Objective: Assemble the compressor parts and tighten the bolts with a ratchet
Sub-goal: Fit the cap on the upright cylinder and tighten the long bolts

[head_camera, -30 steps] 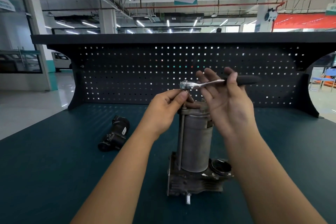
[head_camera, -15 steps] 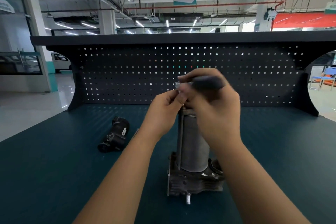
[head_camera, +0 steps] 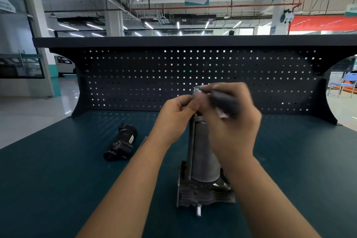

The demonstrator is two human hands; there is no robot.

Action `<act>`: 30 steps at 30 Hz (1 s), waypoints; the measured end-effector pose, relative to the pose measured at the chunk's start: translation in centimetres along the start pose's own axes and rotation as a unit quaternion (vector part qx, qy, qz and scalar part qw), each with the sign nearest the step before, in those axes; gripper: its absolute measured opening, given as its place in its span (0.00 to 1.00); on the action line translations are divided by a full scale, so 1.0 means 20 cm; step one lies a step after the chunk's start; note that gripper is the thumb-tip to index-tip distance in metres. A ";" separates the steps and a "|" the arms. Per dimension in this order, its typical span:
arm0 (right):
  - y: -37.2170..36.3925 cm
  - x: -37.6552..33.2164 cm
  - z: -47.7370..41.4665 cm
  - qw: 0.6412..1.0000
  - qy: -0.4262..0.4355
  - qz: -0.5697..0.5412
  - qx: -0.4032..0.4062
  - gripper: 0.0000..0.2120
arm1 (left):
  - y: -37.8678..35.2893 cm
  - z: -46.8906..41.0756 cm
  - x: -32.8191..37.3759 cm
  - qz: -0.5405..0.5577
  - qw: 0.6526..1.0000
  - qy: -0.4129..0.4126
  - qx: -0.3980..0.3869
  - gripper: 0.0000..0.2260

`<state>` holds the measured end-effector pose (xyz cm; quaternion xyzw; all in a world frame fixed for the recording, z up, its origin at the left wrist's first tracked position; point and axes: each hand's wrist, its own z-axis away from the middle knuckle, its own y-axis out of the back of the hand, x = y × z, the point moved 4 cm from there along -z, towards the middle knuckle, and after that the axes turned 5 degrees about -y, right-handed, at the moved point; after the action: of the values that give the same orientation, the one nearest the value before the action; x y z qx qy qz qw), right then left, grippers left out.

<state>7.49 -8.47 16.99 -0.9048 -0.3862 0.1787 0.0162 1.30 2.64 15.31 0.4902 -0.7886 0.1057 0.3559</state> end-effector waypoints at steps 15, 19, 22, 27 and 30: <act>0.04 0.29 -0.10 0.802 -0.442 -0.397 0.055 0.08 | 0.01 -0.01 -0.05 0.032 0.999 -0.007 -0.033 0.12; 0.04 0.17 -0.06 0.937 -0.264 -0.216 0.077 0.04 | 0.01 -0.01 -0.05 0.031 0.999 0.001 -0.018 0.11; 0.03 0.05 -0.06 0.992 -0.102 -0.055 0.041 0.13 | 0.01 -0.01 -0.02 0.013 1.000 -0.005 -0.007 0.10; -0.03 -0.05 -0.01 0.992 0.088 0.087 -0.031 0.09 | 0.02 0.00 -0.01 -0.015 1.000 -0.011 0.013 0.16; -0.01 -0.02 -0.04 0.999 -0.009 0.021 -0.036 0.11 | 0.01 0.00 0.00 0.019 1.000 -0.012 -0.002 0.11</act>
<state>7.41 -8.56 17.98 -0.9110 -0.3736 0.1729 -0.0230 1.21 2.78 15.31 0.4751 -0.8023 0.1051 0.3456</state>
